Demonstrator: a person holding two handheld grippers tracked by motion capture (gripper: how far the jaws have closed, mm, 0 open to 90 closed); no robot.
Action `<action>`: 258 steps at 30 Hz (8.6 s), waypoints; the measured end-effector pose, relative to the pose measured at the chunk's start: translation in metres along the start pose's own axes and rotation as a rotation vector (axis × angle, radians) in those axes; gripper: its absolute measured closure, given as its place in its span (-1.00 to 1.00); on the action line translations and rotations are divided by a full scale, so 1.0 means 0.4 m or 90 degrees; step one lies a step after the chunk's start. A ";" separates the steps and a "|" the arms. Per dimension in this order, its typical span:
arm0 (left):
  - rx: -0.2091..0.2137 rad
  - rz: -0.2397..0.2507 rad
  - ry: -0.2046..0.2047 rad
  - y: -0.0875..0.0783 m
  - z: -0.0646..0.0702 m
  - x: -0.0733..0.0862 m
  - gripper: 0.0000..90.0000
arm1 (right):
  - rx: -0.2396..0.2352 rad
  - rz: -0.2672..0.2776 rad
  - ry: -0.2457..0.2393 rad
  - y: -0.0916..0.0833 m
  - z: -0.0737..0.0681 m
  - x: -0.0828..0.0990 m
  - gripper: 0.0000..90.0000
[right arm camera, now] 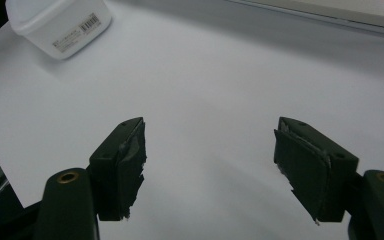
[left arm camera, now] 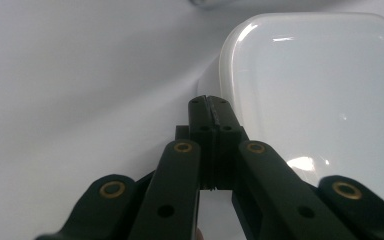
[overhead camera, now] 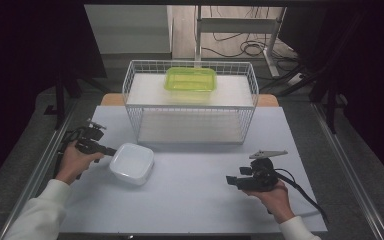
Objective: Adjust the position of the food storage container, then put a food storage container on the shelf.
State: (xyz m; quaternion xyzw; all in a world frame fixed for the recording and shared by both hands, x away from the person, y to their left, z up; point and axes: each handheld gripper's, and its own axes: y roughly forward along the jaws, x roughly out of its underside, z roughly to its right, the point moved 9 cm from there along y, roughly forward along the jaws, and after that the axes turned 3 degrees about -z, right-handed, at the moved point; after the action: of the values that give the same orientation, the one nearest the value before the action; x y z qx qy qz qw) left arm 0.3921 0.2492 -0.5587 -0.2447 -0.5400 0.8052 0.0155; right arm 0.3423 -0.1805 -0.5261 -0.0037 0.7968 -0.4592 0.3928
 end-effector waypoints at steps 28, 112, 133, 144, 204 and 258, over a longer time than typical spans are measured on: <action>0.092 -0.009 0.046 0.069 0.239 0.039 0.99 | -0.002 -0.006 0.001 0.008 -0.004 0.003 -0.36; 0.190 0.156 0.024 0.029 0.414 0.054 -0.21 | -0.108 0.041 0.033 0.014 -0.130 -0.062 -0.38; 0.202 0.172 -0.009 0.029 0.411 0.059 -0.20 | -0.106 0.027 0.030 0.026 -0.122 -0.063 -0.38; 0.266 0.154 -0.055 0.065 0.434 0.051 -0.24 | -0.116 0.011 0.038 0.050 -0.127 -0.055 -0.30; 0.357 0.119 -0.094 0.098 0.462 0.055 0.77 | -0.195 0.030 0.186 0.085 -0.129 -0.025 0.71; 0.335 0.230 -0.008 -0.050 0.482 -0.090 0.75 | -0.185 0.139 0.049 -0.033 -0.141 -0.193 0.71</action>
State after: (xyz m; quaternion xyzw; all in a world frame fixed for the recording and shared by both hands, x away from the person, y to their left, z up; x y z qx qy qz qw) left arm 0.3397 0.0812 -0.4702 -0.3194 -0.2608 0.9084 -0.0686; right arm 0.3557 -0.1189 -0.4531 0.0437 0.8647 -0.2935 0.4052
